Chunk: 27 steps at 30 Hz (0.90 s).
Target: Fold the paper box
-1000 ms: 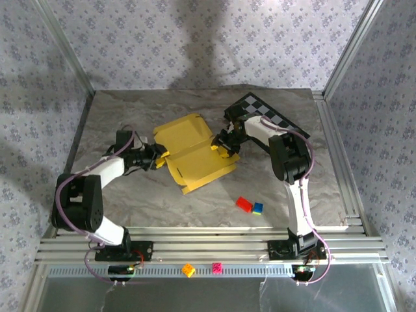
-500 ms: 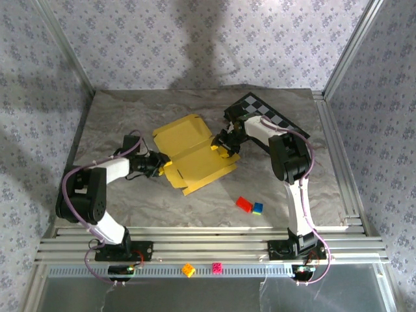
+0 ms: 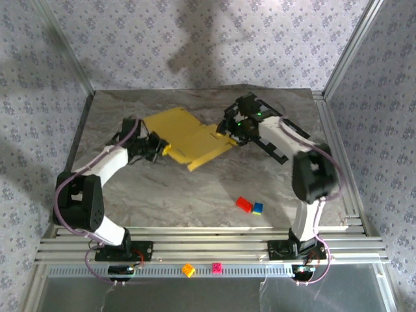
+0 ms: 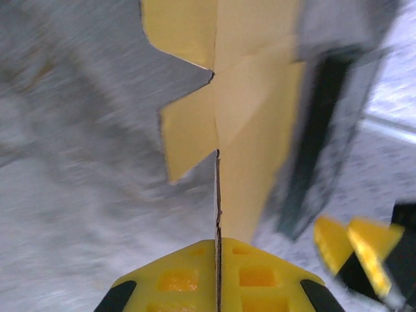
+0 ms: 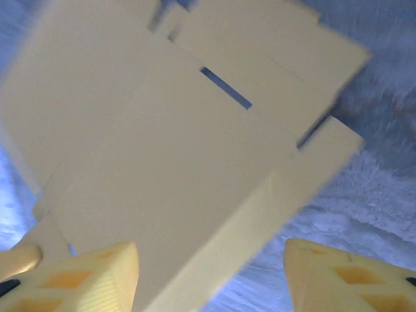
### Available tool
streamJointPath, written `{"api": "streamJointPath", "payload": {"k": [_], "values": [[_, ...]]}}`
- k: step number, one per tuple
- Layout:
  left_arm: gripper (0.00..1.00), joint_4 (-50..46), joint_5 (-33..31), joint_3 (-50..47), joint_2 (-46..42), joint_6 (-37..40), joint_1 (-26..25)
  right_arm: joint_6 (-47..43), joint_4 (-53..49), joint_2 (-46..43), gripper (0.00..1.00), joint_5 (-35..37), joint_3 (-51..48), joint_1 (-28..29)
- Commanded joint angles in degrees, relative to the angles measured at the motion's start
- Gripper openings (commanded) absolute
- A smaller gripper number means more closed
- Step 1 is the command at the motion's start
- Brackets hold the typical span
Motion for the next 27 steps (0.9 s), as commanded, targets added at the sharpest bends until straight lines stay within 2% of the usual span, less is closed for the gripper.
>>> {"api": "streamJointPath", "payload": {"k": [1,3,5,7,8,10,12,13,15,19,25,27], "values": [[0.0,-9.5,-0.8,9.8,-1.0,-10.7,0.7,-2.3,5.8,-12.4,0.64,8.8,-6.7,0.0],[0.0,-16.7,0.3,16.4,0.9,-10.0,1.2,-9.9,12.0,-19.8,0.66,16.3,-13.1,2.4],[0.0,-23.0,1.2,22.6,2.3,-8.5,1.7,-22.6,25.9,-27.9,0.7,22.8,-24.4,6.2],[0.0,-25.1,2.3,25.7,2.5,-8.2,2.3,-38.4,42.8,-34.3,0.99,26.9,-35.6,10.2],[0.0,-26.0,2.8,26.7,2.4,-8.3,2.6,-46.3,48.8,-35.1,1.0,26.1,-38.6,11.6],[0.0,-26.2,3.8,27.7,2.0,-8.7,3.0,-58.1,46.2,-33.3,0.99,26.5,-36.7,13.5],[0.0,-26.1,4.1,27.7,1.3,-9.4,3.1,-63.7,41.3,-29.8,1.0,27.3,-32.9,15.2],[0.0,-26.1,4.1,27.7,0.9,-9.6,3.1,-66.6,42.7,-28.3,1.0,27.5,-32.8,16.3],[0.0,-26.2,4.3,27.8,0.4,-10.0,3.1,-68.3,46.2,-25.5,1.0,27.4,-32.4,17.4],[0.0,-26.1,4.2,27.5,-0.7,-10.1,3.2,-65.2,45.3,-18.9,0.99,24.1,-26.2,19.3],[0.0,-26.1,4.5,26.6,-2.1,-10.7,3.1,-64.8,46.2,-9.2,0.92,32.2,-19.9,21.0],[0.0,-27.7,4.6,26.7,-2.6,-10.6,3.1,-64.7,46.8,-6.6,0.9,31.1,-17.8,20.5]]}}
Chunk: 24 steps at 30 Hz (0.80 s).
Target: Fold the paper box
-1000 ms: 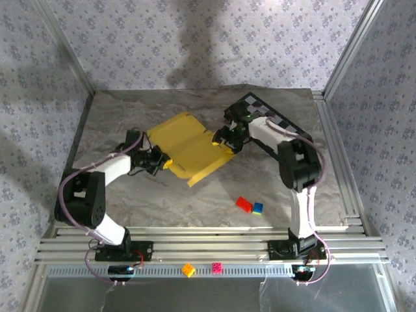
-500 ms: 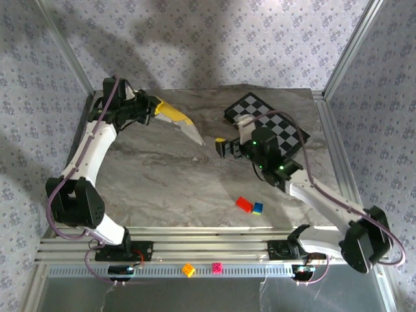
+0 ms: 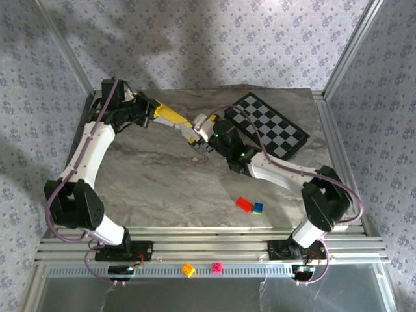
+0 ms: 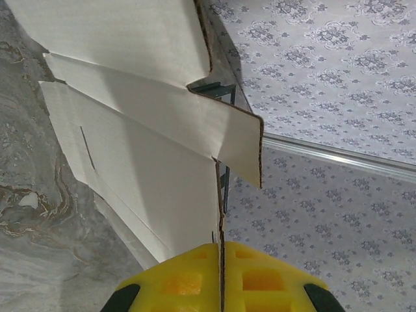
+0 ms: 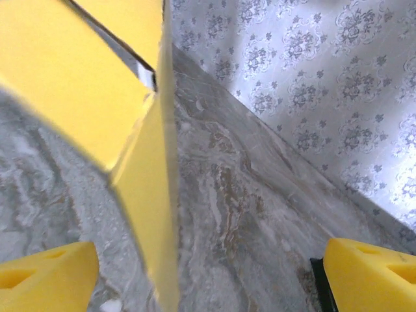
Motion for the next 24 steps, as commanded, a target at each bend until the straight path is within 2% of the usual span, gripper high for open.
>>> {"api": "streamJointPath", "payload": {"k": [1,3,4,6,7,8,10,11,14,15,17,19,21,24], "values": [[0.0,-12.7,1.8,0.3,-3.2,-8.6,0.1,-0.9,1.6,4.3,0.88,1.3,5.0,-0.9],[0.0,-12.9,2.0,0.2,-3.5,-8.6,0.2,-0.8,1.3,6.5,0.8,0.2,8.3,-0.7],[0.0,-13.1,2.2,0.4,-3.5,-8.6,0.3,-0.3,1.1,7.5,0.71,0.2,9.5,-0.6],[0.0,-13.2,2.2,0.5,-3.8,-8.5,0.5,1.2,-0.9,8.6,0.44,-1.5,11.8,-0.8],[0.03,-12.9,2.4,0.8,-3.9,-8.2,0.7,2.1,-3.9,8.7,0.22,-4.0,13.5,-1.3],[0.18,-12.4,2.6,1.4,-4.0,-7.6,1.1,3.1,-7.9,8.6,0.01,-6.7,15.6,-2.0],[0.44,-12.8,1.5,4.7,-4.2,-4.0,1.9,6.0,-13.3,7.1,0.0,-10.1,17.5,-3.4],[0.53,-14.2,-0.1,8.0,-4.2,-0.5,2.0,6.6,-14.8,5.5,0.0,-13.0,17.2,-4.5],[0.72,-24.4,-11.7,21.4,-3.2,12.5,0.8,6.7,-23.6,1.7,0.0,-21.7,19.0,-7.7],[0.75,-25.7,-14.5,24.5,-2.9,15.0,0.2,6.8,-26.8,1.2,0.0,-23.6,20.1,-8.9],[0.73,-25.5,-16.2,27.8,-2.4,17.1,-1.3,6.9,-32.9,0.1,0.0,-28.8,22.3,-11.4],[0.71,-24.8,-18.3,29.7,-1.8,18.1,-3.5,7.3,-34.5,-1.3,0.0,-31.8,22.4,-13.3],[0.71,-24.0,-18.7,30.8,-0.2,16.3,-5.9,8.4,-35.4,-2.2,0.0,-33.0,22.4,-14.8],[0.7,-20.3,-18.1,30.4,2.2,8.5,-9.8,10.3,-36.7,-2.5,0.0,-33.7,23.6,-16.0]]}}
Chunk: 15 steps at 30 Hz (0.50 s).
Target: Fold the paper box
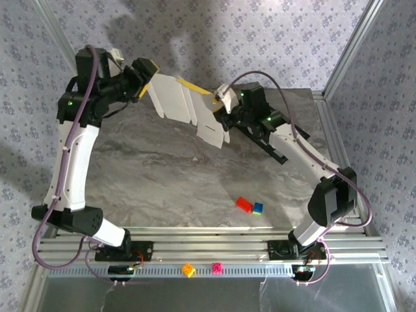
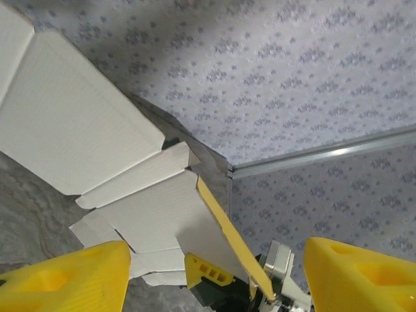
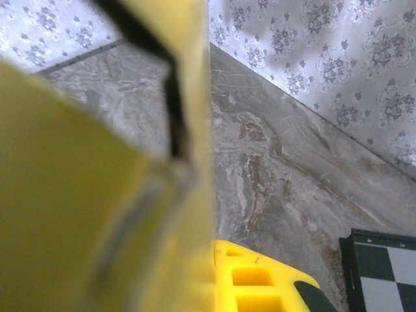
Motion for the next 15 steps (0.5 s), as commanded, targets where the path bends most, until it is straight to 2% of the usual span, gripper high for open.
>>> {"api": "streamJointPath", "payload": {"k": [1,7,12,15], "values": [[0.69,0.5,-3.1,-0.9,4.4,-8.4,-4.5,3.0,-4.8,-1.2,0.0,-4.2,2.5,-0.1],[0.67,7.2,-8.7,0.6,8.4,-17.8,-12.5,6.2,-2.8,-1.5,0.0,0.0,0.6,0.0],[0.58,7.9,-10.8,-1.2,6.8,-22.9,-13.9,7.4,-2.4,-1.7,0.0,2.5,0.3,0.2],[0.45,3.0,-14.5,-1.4,3.4,-28.0,-13.9,6.9,-2.1,-2.3,0.0,5.8,-0.6,0.5]]}}
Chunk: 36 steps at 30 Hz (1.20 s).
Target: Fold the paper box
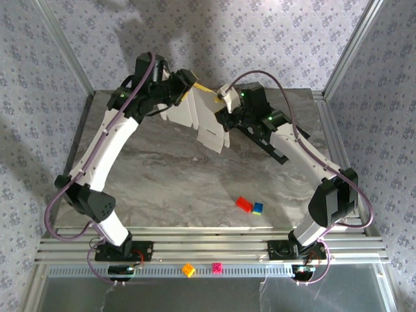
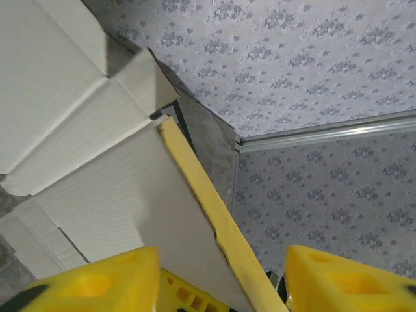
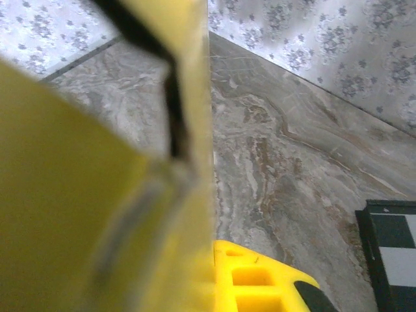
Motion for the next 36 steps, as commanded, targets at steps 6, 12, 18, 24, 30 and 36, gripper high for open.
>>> {"api": "streamJointPath", "payload": {"k": [6,12,18,24,30,36], "values": [[0.44,10.6,-0.8,-10.6,-8.0,-30.9,-0.4,1.5,4.1,-3.5,0.0,6.5,-3.5,1.7],[0.44,20.6,-0.1,-16.4,-7.0,-36.2,-0.3,3.6,5.4,-3.0,0.0,6.6,-3.3,2.2],[0.34,26.5,0.3,-18.9,-5.9,-39.1,-0.7,5.8,6.1,-2.8,0.0,5.9,-3.5,3.0],[0.05,33.1,-2.4,-23.5,-7.1,-41.9,-1.3,9.4,7.4,-3.2,0.0,5.3,-4.7,3.9],[0.0,48.6,-8.8,-32.7,-8.8,-44.5,-2.5,17.8,11.8,-4.1,0.0,2.5,-7.3,5.2],[0.0,69.3,-13.2,-40.0,-6.9,-46.0,-3.4,24.8,14.2,-4.5,0.0,0.2,-7.6,6.9]]}}
